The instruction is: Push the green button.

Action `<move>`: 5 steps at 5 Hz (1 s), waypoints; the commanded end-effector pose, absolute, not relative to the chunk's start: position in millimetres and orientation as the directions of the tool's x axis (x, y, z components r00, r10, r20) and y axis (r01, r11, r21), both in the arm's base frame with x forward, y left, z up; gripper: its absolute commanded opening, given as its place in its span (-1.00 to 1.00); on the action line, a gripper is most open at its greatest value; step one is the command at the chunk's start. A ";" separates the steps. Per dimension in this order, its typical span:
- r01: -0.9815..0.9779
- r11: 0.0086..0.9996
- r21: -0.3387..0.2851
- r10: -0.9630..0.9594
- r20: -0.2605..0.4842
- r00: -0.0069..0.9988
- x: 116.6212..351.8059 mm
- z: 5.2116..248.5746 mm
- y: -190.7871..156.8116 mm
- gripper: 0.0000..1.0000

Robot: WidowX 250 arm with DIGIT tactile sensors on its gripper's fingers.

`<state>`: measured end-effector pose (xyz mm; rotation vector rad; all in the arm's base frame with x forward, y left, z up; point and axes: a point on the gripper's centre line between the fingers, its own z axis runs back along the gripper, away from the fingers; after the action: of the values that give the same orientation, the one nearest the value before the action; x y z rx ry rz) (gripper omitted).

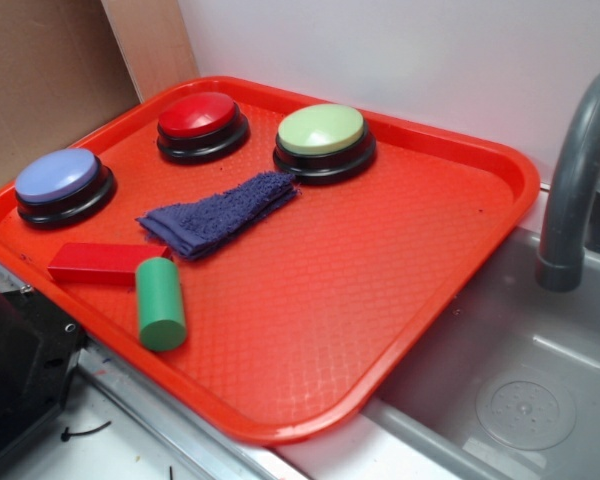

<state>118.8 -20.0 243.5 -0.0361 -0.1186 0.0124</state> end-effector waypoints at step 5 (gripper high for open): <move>0.175 0.983 0.047 -0.181 0.286 0.941 266.0 132.4 0.5 1.00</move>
<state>254.6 3.3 114.1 0.0130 -0.2303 -0.1704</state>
